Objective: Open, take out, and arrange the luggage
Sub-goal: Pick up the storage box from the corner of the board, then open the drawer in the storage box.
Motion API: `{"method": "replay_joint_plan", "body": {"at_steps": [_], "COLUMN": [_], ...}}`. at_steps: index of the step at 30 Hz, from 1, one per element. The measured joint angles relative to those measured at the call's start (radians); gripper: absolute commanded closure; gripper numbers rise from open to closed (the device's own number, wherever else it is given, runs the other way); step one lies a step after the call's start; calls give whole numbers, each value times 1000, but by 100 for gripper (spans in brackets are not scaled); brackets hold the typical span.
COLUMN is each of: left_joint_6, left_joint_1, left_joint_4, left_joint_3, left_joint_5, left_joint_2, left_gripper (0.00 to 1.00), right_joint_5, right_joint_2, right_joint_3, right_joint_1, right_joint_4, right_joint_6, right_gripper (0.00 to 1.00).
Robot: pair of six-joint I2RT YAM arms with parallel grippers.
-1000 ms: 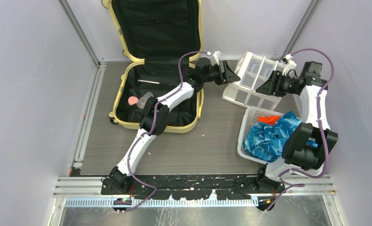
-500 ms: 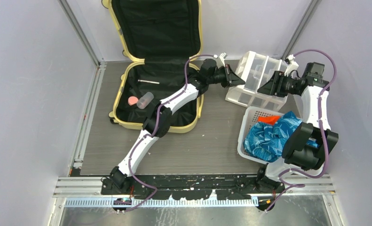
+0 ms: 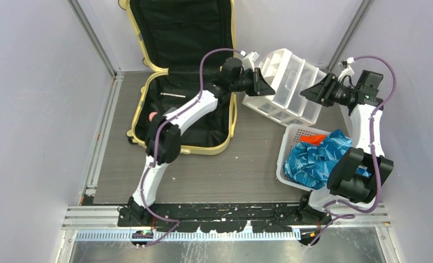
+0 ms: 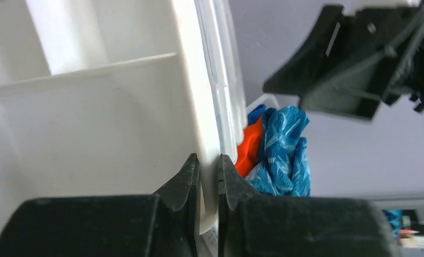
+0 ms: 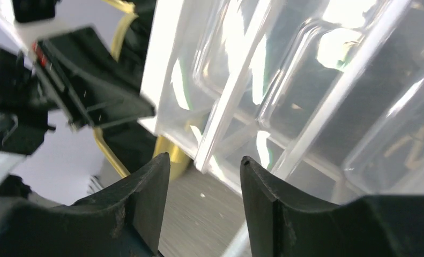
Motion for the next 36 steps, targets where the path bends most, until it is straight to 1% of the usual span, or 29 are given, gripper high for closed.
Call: {"method": "replay_joint_plan", "body": {"at_steps": [2,6,11,15,19,24,29,32,36], "left_joint_6": [98,248,331,349,351,358,358,349,337], "left_joint_1": [0,-1,-1,-2,-6,-13,-14,-13,-2], "left_joint_4": [-65,-168,-240,-246,-245,-248,-248,-248,-255], "left_joint_3": [-39,-88,-121,-126,-126,-129,-129,-129,-128], "left_joint_5": [-16,-61,-92,-108,-129,-124,-127,-129,-132], "left_joint_2": [-87,-204,-261,-261,-261,-265,-265,-265,-265], "left_gripper": [100,100,100,100,100,100,100,100,100], "right_joint_5": [-16,-21,22,52,74,129,133,97,72], "right_joint_2": [3,9,52,123,176,182,187,209,247], "right_joint_3": [-4,-3,2,3,4,18,30,29,2], "right_joint_1": [4,36,141,223,252,251,268,281,294], "right_joint_4": [114,340,561,674,712,655,653,737,909], "right_joint_6": [145,426,723,870,940,905,905,983,1134], "right_gripper": [46,45,45,44,43,38,38,39,42]}}
